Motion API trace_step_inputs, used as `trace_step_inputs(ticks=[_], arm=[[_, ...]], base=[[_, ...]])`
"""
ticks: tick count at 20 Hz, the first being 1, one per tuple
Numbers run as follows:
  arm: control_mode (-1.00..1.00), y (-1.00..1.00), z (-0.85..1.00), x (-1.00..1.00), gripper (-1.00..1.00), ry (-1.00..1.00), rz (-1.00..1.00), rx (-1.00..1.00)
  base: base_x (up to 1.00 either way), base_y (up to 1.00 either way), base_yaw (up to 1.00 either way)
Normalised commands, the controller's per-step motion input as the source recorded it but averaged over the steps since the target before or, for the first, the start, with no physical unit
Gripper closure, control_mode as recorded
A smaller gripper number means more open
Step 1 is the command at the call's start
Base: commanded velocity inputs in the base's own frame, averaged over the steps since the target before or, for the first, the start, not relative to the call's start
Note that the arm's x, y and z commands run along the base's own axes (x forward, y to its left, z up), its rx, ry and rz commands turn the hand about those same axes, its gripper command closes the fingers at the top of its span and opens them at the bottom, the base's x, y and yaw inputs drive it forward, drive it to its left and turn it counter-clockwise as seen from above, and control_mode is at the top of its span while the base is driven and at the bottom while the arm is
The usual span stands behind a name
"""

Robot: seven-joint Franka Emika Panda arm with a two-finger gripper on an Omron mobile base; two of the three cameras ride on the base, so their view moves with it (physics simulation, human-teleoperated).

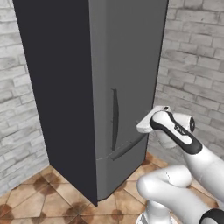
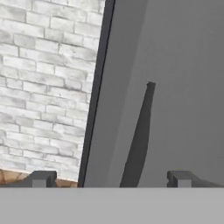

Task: Gather the squashs from the fridge and place them on a tray on the dining counter. Then gather the chicken drumstick and steak from the fridge and place them on the other tray.

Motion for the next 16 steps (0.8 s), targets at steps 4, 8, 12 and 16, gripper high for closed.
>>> trace_step_inputs(ticks=[4, 8, 12, 16], arm=[[-1.00, 0.33, -0.18, 0.00, -1.00, -0.12, 0.00, 0.03], [-1.00, 0.32, -0.08, 0.00, -1.00, -0.06, 0.00, 0.04], [-1.00, 0.32, -0.03, 0.00, -1.00, -0.01, 0.00, 0.03], [-1.00, 0.15, -0.01, 0.12, -1.00, 0.00, 0.00, 0.02]], base=[[0.00, 0.00, 0.00], [0.00, 0.00, 0.00], [0.00, 0.00, 0.00], [0.00, 0.00, 0.00]])
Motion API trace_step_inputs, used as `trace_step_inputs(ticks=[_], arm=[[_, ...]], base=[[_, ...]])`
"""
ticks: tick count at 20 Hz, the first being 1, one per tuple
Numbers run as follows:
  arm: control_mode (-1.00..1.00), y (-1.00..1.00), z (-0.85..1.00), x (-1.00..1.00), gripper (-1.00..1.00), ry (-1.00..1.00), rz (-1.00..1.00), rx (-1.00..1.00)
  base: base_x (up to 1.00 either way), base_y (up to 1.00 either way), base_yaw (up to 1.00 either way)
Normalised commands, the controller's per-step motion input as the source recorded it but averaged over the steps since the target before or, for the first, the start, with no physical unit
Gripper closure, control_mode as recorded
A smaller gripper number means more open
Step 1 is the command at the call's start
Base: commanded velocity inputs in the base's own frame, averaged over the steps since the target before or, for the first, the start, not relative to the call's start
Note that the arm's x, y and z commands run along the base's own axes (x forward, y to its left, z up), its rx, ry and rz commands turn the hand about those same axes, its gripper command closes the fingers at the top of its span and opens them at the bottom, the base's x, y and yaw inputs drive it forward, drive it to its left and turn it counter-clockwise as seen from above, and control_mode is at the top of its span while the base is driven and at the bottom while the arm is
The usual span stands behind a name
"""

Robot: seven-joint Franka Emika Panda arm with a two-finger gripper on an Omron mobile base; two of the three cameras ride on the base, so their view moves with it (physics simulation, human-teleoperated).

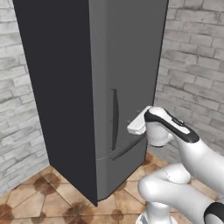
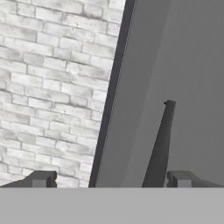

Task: Gather the squashs from the fridge and place them on a tray on the dining counter. Then gather the chicken drumstick and steak from the fridge and place them on the other tray.

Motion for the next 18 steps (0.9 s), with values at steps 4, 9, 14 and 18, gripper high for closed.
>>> trace_step_inputs(ticks=[4, 9, 14, 18], arm=[[-1.00, 0.00, 0.00, 0.31, -1.00, 0.00, 0.00, 0.00], [-1.00, 0.02, -0.05, 0.35, -1.00, 0.00, 0.00, 0.00], [-1.00, 0.00, -0.14, 0.33, -1.00, 0.00, 0.00, 0.00], [-1.00, 0.00, -0.14, 0.36, -1.00, 0.00, 0.00, 0.00]], base=[[0.00, 0.00, 0.00], [0.00, 0.00, 0.00], [0.00, 0.00, 0.00], [0.00, 0.00, 0.00]])
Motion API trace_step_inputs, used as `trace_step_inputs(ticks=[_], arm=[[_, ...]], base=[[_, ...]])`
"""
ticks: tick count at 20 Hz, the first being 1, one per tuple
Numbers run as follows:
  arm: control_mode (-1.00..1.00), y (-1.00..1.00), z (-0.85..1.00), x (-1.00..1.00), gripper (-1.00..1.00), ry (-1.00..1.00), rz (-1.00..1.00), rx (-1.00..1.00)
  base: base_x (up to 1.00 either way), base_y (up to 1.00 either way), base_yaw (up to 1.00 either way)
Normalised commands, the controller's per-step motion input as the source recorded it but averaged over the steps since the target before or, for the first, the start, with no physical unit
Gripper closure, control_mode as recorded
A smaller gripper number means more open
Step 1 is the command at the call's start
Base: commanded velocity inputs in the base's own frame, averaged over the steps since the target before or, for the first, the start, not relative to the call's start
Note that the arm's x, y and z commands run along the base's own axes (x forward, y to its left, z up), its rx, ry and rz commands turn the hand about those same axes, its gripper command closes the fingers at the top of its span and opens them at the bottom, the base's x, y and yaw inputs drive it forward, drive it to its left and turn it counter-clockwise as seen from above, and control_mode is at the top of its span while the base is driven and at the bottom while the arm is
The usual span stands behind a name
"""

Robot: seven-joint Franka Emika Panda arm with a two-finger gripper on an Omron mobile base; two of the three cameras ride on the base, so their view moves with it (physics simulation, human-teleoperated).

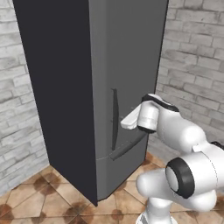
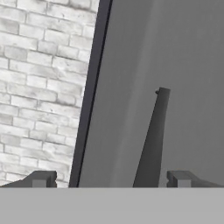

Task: Gather the squashs from the fridge and place them on a tray on the dining counter. Then gather the chicken drumstick and steak from the fridge and place them on the other tray.

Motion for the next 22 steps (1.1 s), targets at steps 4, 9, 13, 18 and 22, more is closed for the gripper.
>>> trace_step_inputs(ticks=[4, 9, 13, 18, 22], arm=[[-1.00, 0.02, -0.10, 0.39, -1.00, 0.00, 0.00, 0.01], [-1.00, 0.13, -0.08, 0.29, -1.00, -0.01, 0.00, 0.02], [-1.00, 0.25, -0.10, 0.26, -1.00, -0.02, 0.00, 0.02], [-1.00, 0.22, -0.06, 0.31, -1.00, -0.01, 0.00, 0.02], [-1.00, 0.16, -0.05, 0.33, -1.00, 0.00, 0.00, 0.02]], base=[[0.00, 0.00, 0.00], [0.00, 0.00, 0.00], [0.00, 0.00, 0.00], [0.00, 0.00, 0.00], [0.00, 0.00, 0.00]])
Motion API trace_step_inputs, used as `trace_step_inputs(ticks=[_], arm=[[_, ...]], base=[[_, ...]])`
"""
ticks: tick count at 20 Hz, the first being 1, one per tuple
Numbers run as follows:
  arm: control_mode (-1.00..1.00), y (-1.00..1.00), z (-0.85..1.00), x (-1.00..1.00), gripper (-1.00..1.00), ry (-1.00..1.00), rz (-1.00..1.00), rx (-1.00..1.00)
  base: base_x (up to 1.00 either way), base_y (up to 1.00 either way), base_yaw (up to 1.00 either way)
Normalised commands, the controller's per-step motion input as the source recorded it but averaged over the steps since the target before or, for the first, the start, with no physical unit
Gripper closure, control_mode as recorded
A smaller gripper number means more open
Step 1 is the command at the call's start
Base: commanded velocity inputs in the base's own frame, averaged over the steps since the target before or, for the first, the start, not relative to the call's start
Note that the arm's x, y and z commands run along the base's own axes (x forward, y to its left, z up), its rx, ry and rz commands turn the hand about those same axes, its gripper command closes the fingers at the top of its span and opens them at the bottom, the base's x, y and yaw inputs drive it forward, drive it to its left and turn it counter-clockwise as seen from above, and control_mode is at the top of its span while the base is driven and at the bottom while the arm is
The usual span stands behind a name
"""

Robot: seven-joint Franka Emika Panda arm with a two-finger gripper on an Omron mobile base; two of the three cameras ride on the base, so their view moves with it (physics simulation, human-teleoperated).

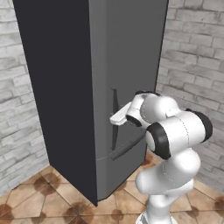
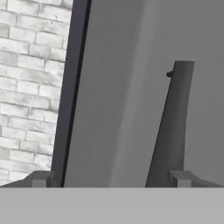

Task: Gather the squashs from the fridge and place them on a tray on the dining counter. Then gather the chicken drumstick and steak from the fridge and place them on the other tray.

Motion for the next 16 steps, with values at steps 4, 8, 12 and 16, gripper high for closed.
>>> trace_step_inputs(ticks=[4, 8, 12, 16], arm=[[-1.00, 0.11, -0.03, 0.34, -1.00, 0.00, 0.01, 0.02], [-1.00, 0.10, -0.04, 0.30, -1.00, 0.00, 0.01, 0.01], [-1.00, 0.01, 0.00, 0.12, -1.00, -0.01, 0.00, 0.00], [-1.00, -0.14, 0.00, 0.00, -1.00, -0.01, 0.00, 0.00]], base=[[0.00, 0.00, 0.00], [0.00, 0.00, 0.00], [0.00, 0.00, 0.00], [0.00, 0.00, 0.00]])
